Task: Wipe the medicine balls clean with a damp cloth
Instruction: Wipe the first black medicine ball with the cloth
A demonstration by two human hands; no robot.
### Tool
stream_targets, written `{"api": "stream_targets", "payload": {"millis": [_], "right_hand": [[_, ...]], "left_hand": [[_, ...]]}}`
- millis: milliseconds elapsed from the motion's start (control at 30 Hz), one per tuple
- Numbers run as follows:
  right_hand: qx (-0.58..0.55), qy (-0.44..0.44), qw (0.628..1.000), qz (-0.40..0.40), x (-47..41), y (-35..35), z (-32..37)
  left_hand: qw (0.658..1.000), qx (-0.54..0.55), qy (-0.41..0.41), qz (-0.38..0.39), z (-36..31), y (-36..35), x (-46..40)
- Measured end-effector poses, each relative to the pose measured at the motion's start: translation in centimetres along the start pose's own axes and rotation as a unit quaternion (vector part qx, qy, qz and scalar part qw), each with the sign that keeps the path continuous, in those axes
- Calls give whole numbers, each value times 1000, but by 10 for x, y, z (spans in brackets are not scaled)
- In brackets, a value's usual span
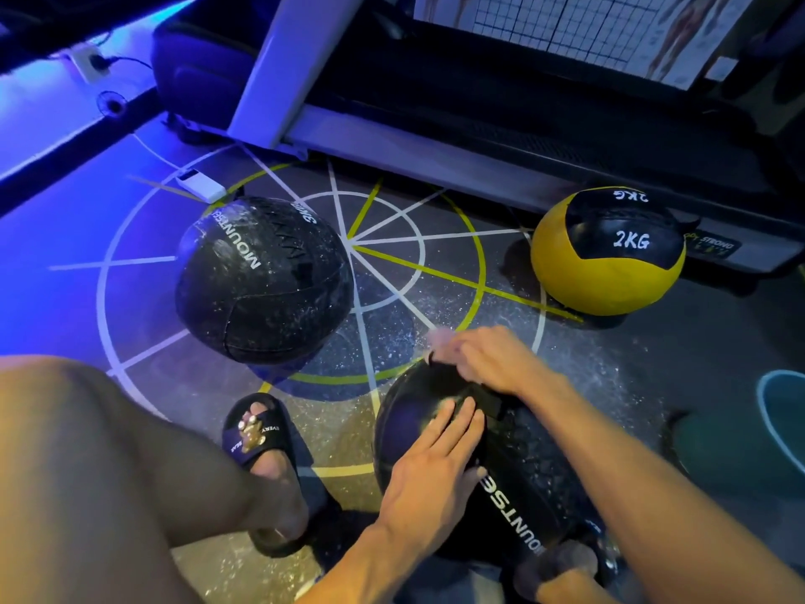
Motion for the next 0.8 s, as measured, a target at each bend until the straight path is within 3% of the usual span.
{"api": "stream_targets", "payload": {"millis": [33,100,167,200,300,400,533,700,800], "right_hand": [[-17,-27,999,-6,-1,1,-6],[-79,34,996,-7,7,5,18],[-113,127,983,68,17,-7,51],[-125,127,981,82,17,-8,53],[-217,-32,975,-22,11,-5,3],[-287,-213,926,-118,38,-21,-57],[-335,-286,889,-126,75,-52,-67],[-267,-322,896,-146,105,-62,-52],[-217,-339,904,-143,125,-69,-35]], "left_hand": [[1000,-1,-4,-10,0,0,0],[1000,27,-3,-7,0,4,-1],[999,40,-5,-13,2,6,-3],[999,45,-5,-15,4,6,-5],[998,59,-19,-17,8,5,-6],[991,133,-5,19,23,7,-8],[976,206,-27,60,40,18,-24],[960,237,8,148,58,47,-60],[974,199,51,97,50,55,-63]]}}
Point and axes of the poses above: each hand's wrist, its own x-axis away from the middle knuckle, its own y-axis out of the back of the hand, z = x × y, the point moved 3 cm from there along -x, towards the middle knuckle, and after that the axes turned 7 degrees about x, right-handed, at the moved point
